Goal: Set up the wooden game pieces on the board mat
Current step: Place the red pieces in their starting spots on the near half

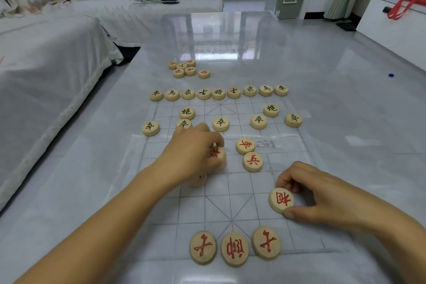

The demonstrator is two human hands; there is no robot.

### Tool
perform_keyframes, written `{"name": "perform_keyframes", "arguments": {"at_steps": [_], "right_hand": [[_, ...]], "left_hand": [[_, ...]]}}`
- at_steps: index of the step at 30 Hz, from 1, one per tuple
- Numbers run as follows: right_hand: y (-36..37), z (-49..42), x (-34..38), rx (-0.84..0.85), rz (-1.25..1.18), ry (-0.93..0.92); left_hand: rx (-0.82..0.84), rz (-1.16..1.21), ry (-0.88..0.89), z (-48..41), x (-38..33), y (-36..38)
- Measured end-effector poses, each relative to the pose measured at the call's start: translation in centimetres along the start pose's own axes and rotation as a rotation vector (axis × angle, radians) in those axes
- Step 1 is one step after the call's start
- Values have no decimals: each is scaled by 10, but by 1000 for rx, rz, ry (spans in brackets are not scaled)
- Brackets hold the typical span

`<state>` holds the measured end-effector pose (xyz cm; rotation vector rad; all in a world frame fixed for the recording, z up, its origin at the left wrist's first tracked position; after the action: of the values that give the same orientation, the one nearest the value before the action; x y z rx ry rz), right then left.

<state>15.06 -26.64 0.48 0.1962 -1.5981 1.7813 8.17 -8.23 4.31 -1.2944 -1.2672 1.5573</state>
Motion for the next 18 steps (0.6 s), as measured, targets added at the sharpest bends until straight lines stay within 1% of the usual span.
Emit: {"name": "perform_keyframes", "arguments": {"at_steps": [2, 4, 6, 8, 11, 13, 18], "right_hand": [[-3, 2, 2, -6, 13, -7], [-4, 7, 4, 5, 50, -10], [-2, 14, 6, 29, 112, -22], [2, 22, 9, 27, 136, -62], [9, 36, 11, 10, 125, -108], [13, 44, 10, -34, 103, -119], [21, 50, 7, -107, 23, -83]], "left_hand": [[-63, 184, 35, 21, 10, -14], [-76, 254, 121, 50, 17, -20], [-9, 272, 184, 79, 22, -10], [80, 283, 203, 104, 26, 7], [111, 262, 219, 128, 29, 25], [115, 315, 180, 136, 31, 29], [118, 528, -25, 148, 40, 40]]}}
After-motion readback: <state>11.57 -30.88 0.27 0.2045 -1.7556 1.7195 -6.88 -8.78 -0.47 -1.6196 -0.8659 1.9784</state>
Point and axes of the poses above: each hand's wrist, its own z-axis away from the middle knuckle, its own y-axis out of the palm, x = y × z, the point moved 7 cm from there along -z, towards the middle knuckle, and after that the axes turned 3 degrees about x, right-handed, at the moved point
